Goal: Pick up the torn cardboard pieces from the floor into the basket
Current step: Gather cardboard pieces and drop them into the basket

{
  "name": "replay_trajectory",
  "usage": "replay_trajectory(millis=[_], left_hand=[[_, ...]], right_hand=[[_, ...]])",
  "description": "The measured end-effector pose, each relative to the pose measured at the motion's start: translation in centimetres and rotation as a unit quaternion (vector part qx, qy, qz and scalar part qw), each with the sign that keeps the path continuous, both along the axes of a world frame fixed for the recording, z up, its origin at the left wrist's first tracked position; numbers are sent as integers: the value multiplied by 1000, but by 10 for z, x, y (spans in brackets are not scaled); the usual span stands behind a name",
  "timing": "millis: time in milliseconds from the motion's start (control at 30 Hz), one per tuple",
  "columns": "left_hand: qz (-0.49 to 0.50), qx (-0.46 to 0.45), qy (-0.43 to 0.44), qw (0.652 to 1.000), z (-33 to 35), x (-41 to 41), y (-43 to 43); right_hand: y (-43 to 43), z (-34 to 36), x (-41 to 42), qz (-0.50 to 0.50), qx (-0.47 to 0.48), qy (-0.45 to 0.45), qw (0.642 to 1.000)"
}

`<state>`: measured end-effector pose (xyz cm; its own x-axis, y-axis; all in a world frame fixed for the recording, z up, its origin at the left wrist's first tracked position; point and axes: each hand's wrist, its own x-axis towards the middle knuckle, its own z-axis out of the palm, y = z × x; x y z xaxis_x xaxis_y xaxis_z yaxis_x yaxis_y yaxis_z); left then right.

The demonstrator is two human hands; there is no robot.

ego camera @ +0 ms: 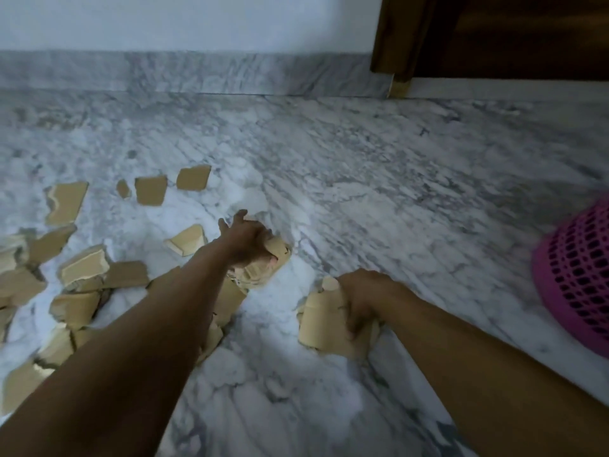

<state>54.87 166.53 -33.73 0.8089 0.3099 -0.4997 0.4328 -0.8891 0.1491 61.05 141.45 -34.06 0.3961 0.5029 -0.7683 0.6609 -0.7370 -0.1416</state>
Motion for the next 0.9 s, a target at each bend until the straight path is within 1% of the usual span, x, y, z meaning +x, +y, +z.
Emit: replay_trajectory(millis=[67,133,167,267,300,333,400,467,567,633,667,700,733,800,833,900], left_hand=[[20,-4,28,999,-15,1,-2],[67,-20,37,997,-21,3,-8],[76,-19,40,996,-20,4,-10],[54,27,76,995,-13,6,-12],[47,32,74,996,-12,5,-13],[47,24,55,997,-12,3,-14],[52,-13,-20,998,-11,-3,-15],[72,-61,-103,990,-3,-12,-15],[128,-124,-200,963,17,-30,-12],[188,-155,-232,942,36,-47,-4],[218,-171,-232,932,45,-53,0],[239,-174,-222,929,55,-63,9],[241,-165,-196,936,65,-76,20],[222,-116,-112,962,79,-107,44],[210,-94,-61,971,83,-127,55],[205,-80,8,976,79,-171,70]], right_hand=[[0,-2,1,4,-1,1,1000],[-1,-3,2,10,2,4,1000],[-2,-4,3,13,3,4,1000],[-3,-3,3,15,5,5,1000],[-3,-3,3,15,7,6,1000],[-4,-4,3,13,7,7,1000],[-3,-4,5,9,8,7,1000],[-3,-2,3,7,7,-1,1000],[-4,1,-3,-1,-4,-16,1000],[-6,5,-6,-11,-11,-13,1000],[-9,6,-4,-26,-11,0,1000],[-8,10,-4,-43,1,19,999],[-5,13,-3,-68,21,43,997],[11,26,-5,-106,61,86,989],[25,31,-8,-99,77,89,988],[58,38,-17,-52,100,70,991]])
